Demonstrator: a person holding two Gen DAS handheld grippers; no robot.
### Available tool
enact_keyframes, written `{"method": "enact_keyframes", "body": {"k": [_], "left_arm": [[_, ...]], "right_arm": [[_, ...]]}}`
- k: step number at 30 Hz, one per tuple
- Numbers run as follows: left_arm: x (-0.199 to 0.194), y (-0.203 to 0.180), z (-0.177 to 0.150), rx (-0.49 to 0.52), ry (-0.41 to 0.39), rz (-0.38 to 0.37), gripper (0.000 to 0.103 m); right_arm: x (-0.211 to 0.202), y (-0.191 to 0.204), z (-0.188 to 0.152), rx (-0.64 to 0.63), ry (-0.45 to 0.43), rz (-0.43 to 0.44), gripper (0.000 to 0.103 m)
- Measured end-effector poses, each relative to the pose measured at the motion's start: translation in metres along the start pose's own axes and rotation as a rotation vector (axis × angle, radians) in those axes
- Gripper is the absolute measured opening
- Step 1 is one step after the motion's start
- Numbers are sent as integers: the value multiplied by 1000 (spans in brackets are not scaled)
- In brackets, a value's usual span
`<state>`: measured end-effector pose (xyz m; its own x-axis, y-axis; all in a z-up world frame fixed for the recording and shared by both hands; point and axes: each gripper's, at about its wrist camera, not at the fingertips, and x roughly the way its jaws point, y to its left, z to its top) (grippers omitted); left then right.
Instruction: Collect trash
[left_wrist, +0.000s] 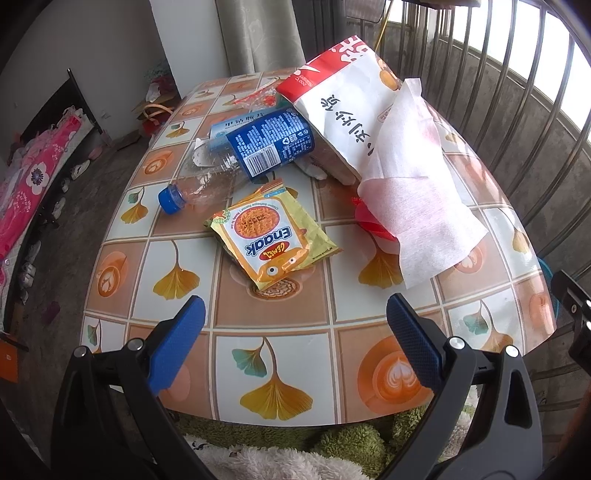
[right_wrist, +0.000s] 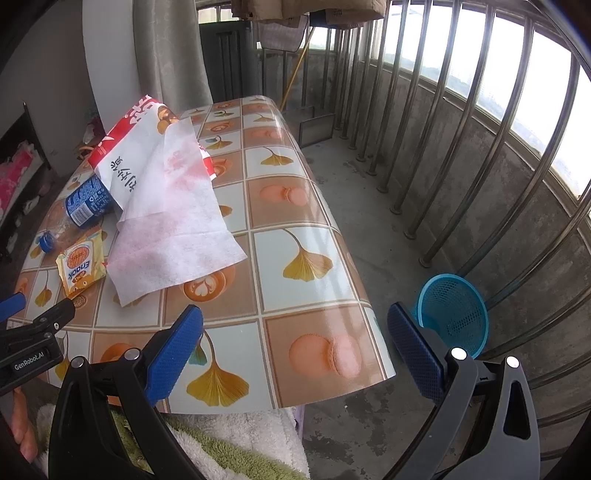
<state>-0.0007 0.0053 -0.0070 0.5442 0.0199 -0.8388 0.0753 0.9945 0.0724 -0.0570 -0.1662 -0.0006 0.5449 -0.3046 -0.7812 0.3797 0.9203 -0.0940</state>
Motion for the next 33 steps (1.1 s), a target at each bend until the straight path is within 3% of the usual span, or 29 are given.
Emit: {"method": "enact_keyframes", "body": {"k": [13,18,23,25,28,33], "left_arm": [[12,5,0,-8,46,41,94],[18,13,8,-34,40,38,94],[18,34,24,-77,-48,-40,94],[16,43,29,-84,-97,-120,94],[11,60,33,-78,-198,-298,94],[4,77,40,-69,-302,-335,94]], "right_arm": [[17,19,30,14,-66,116,97],[26,20,36,41,-92,197,97],[41,19,36,75,-41,266,97],[46,19,38,84,-21,304,97],[56,22,42,97,4,366,94],[92,30,52,129,107,408,83]]}}
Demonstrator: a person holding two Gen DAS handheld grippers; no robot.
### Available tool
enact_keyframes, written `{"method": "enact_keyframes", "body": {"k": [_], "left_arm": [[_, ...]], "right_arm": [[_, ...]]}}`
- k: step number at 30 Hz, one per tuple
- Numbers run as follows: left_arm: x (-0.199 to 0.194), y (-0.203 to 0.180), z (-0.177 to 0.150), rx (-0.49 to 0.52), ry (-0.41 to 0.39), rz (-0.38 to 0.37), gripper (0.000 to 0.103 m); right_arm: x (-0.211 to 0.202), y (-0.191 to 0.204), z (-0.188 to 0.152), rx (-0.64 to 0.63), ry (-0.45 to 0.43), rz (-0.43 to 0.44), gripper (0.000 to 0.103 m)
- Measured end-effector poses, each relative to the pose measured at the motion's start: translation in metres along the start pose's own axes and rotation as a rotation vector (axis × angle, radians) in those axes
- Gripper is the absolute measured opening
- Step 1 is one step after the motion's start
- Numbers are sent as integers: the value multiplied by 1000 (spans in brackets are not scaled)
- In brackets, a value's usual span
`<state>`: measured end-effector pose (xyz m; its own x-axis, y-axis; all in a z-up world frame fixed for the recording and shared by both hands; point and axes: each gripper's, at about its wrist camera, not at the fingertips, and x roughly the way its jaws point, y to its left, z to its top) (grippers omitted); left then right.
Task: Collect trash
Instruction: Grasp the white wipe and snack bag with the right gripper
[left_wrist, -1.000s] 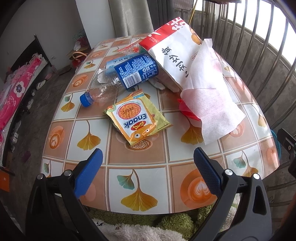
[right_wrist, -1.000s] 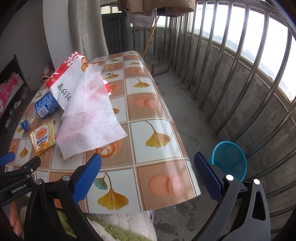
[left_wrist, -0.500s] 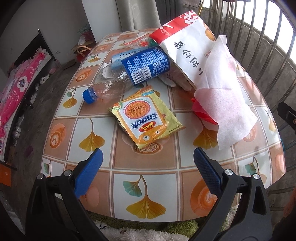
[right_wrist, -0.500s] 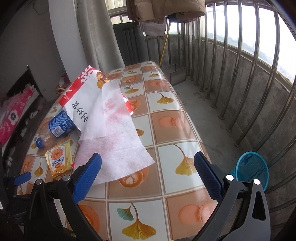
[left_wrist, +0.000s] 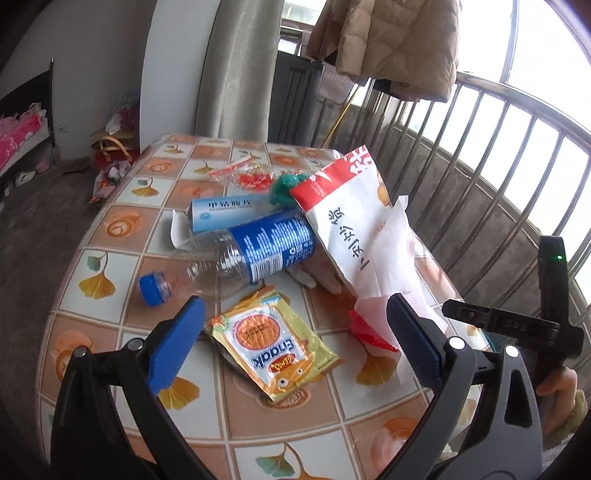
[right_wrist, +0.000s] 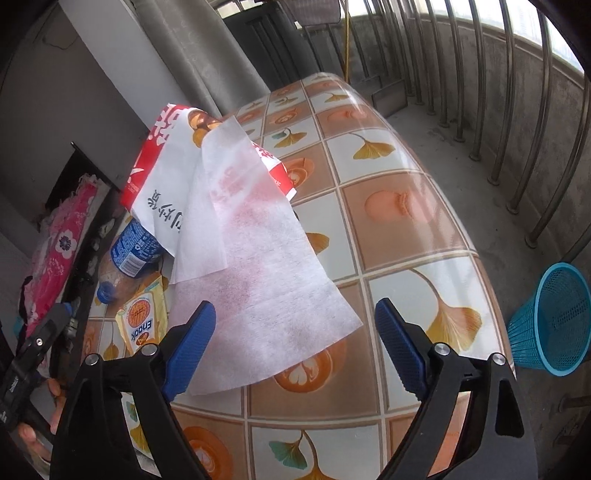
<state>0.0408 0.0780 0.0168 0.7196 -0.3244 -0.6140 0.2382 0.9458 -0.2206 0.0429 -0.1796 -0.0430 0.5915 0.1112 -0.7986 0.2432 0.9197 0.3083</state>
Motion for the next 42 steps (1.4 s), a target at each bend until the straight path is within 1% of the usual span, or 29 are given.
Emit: {"method": "enact_keyframes", "body": {"k": [3,5,7,10,11,12,13,15,16,18,19,20,22,24,25,26,27,28,29,30,32,34,36,40,42], "left_arm": [[2,4,3,70,6,17,94],[7,9,0,87,31,52,94],[14,16,-7,77,77,55,94],[30,24,-17,52,150,70,93],[35,25,-20,50,167,75,88],[41,27,-22,49,185,84,81],[47,28,-24,47,205,95,77],[59,32,-27,28,242,118,68],[64,35,-28,14,256,123,66],[73,40,-31,-4,283,126,57],[74,40,-33,1,277,140,55],[74,39,-34,17,269,157,52],[75,37,-36,51,263,178,45],[74,35,-37,65,252,197,34],[73,36,-37,65,243,201,31],[72,36,-38,67,233,210,23],[72,37,-38,71,226,218,18],[71,38,-39,73,218,220,16],[71,39,-39,73,213,222,9],[70,41,-39,72,209,216,7],[69,44,-39,66,204,195,6],[65,47,-38,49,188,178,5],[58,48,-37,32,160,160,4],[47,50,-38,18,133,121,3],[40,51,-39,15,113,110,3]], "right_arm": [[15,1,6,1,36,6,76],[23,2,8,-5,56,9,69],[27,2,8,-4,69,14,65],[28,0,9,-2,68,17,63],[28,0,10,-6,66,17,63],[28,0,13,-9,65,18,63],[27,-1,16,-10,67,23,63],[27,-1,26,-4,78,64,63],[28,-1,33,1,83,92,64],[32,1,47,-5,96,138,72],[35,2,54,-12,104,152,78],[39,3,59,-19,107,159,79],[48,3,70,-21,115,175,79],[57,2,75,-5,131,215,79],[61,2,77,5,138,236,78],[65,2,78,10,145,245,71],[67,3,78,7,149,248,65],[67,3,77,3,149,243,58],[68,4,77,3,145,227,49],[67,5,77,3,143,214,43],[61,6,77,-4,132,202,22],[51,8,78,-13,110,192,8],[37,9,79,-16,78,196,5],[6,16,79,-31,10,229,5],[-6,18,79,-34,-9,235,5]]}}
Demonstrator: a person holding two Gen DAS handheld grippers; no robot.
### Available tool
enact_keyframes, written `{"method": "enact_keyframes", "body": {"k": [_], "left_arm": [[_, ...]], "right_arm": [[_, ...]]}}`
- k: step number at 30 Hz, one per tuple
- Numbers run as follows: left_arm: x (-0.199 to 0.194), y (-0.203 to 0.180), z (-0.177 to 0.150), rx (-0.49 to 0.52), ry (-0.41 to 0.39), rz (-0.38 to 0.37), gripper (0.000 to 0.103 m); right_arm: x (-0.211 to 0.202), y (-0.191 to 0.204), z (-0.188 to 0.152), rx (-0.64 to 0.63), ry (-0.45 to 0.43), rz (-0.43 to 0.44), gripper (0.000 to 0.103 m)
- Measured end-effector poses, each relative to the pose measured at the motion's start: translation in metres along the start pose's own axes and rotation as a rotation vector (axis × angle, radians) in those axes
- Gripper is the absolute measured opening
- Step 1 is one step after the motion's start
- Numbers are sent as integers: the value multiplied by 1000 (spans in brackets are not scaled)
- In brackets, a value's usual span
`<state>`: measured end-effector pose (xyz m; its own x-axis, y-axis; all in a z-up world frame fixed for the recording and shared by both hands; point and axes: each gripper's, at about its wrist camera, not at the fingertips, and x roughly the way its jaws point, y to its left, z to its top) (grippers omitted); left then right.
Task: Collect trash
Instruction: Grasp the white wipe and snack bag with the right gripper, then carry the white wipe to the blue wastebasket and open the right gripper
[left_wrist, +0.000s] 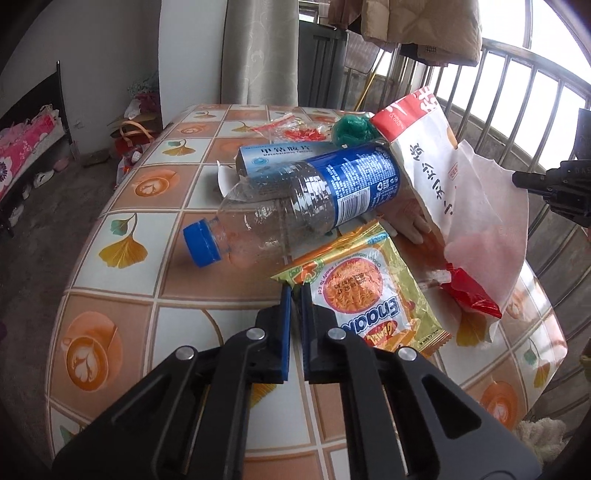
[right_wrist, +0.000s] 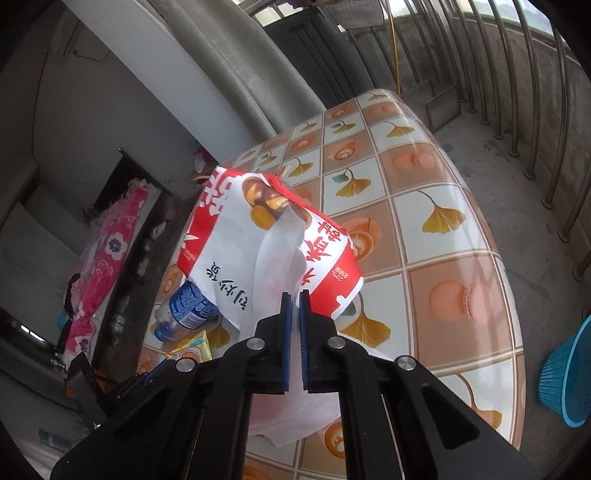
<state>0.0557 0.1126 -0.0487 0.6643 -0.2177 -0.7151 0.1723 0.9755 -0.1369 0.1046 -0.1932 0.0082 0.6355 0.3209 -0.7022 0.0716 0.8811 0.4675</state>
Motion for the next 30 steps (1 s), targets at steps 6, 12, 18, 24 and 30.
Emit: {"method": "enact_keyframes", "body": {"k": [6,12,18,24,30], "left_arm": [[-22,4,2,-32,-65,-69,3],[-56,-2,20,-12,-164,-150,3],[-62,-25,25,43,-169,-121,3],[-35,-41,19,19,-62,-119,3],[-31,-51,20,57,-52,-108,3]], "right_arm": [[-35,17,4,19,-61,113,4],[-82,32,6,12,-177,201,3],[-91,14,-9,61,-163,176,5],[-34,-46,-53,270,44,27,52],[-4,-96,-97,587,173,95,56]]}}
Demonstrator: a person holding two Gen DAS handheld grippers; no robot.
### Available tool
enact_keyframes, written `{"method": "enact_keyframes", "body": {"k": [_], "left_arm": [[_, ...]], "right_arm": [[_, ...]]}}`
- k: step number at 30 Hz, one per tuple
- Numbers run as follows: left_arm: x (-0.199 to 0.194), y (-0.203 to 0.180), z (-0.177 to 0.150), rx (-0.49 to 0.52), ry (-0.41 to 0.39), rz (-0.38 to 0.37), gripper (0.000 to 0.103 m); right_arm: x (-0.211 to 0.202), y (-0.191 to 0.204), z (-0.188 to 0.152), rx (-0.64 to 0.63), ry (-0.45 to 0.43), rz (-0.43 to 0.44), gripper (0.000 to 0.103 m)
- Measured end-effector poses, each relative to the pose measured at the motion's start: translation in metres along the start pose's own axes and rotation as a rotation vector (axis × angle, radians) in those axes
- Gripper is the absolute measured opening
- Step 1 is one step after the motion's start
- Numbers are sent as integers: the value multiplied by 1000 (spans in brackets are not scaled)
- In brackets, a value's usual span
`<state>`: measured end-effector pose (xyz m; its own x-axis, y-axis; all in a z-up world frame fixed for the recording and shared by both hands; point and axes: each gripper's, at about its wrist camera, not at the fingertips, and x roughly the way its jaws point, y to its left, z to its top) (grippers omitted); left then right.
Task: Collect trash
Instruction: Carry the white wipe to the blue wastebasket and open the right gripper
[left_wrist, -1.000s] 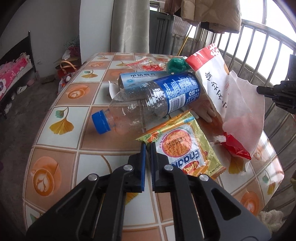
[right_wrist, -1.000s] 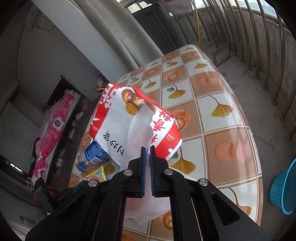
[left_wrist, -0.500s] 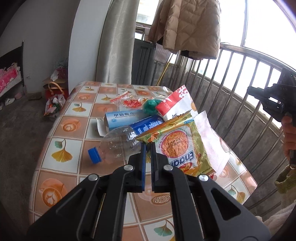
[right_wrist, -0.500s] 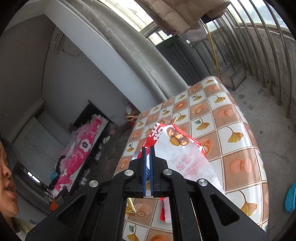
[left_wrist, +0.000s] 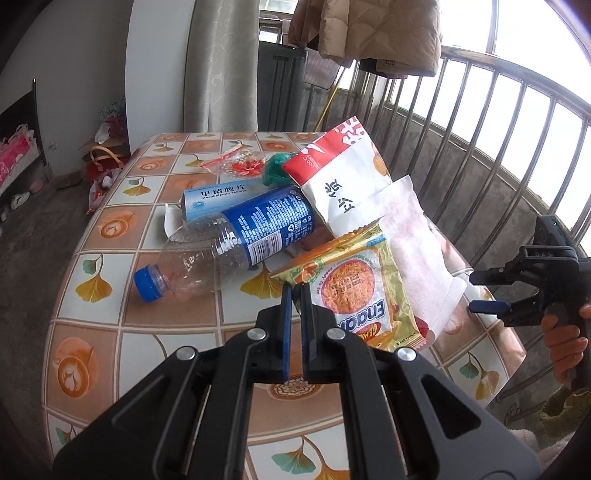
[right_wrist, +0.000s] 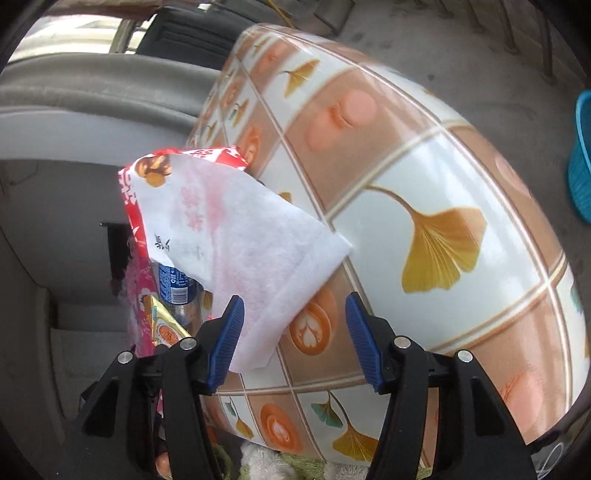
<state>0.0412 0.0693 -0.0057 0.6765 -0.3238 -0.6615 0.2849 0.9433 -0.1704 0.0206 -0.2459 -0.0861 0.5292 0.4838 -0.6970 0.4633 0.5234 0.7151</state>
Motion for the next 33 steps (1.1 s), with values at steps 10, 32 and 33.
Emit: {"method": "enact_keyframes", "body": {"k": [10,32,33], "left_arm": [[-3,6,0,-8,-15,-25,3],[-11,-54,82,114,-90,-192,2],[-6,-70,87,141,-81,-213,2]], "right_arm": [[5,4,5,83,-102,50,4],[-175,80,19,-246,-572,368,2],[-186,71,18,-234,-605,357,2]]}}
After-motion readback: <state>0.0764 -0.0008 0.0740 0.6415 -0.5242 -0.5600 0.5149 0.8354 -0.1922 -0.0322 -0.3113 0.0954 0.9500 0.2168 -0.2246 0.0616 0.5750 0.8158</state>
